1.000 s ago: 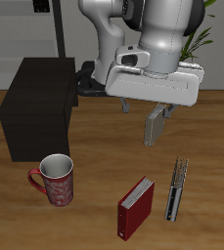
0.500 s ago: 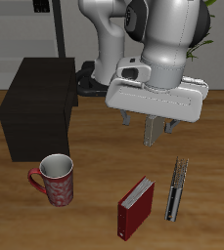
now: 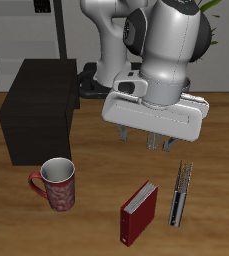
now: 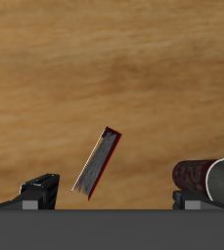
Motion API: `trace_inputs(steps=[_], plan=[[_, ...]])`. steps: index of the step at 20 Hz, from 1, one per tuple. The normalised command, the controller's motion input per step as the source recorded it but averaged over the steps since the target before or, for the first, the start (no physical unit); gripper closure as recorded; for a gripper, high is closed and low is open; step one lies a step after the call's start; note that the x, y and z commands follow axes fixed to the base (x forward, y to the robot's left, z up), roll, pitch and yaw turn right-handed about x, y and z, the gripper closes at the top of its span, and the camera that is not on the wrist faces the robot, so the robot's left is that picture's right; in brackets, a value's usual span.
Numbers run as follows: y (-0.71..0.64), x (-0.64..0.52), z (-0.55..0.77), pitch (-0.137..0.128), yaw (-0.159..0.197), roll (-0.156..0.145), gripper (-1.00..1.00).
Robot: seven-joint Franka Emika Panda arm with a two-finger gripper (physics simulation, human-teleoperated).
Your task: Place the red book in the top region of the shelf
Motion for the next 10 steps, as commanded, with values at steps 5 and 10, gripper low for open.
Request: trace_inputs(steps=[5,10], plan=[[0.00,0.10,-0.18,-0.020,-0.011,-0.006,-1.00],[0.04,0.08,-0.19,-0.022,-0.021,-0.001,-1.00]])
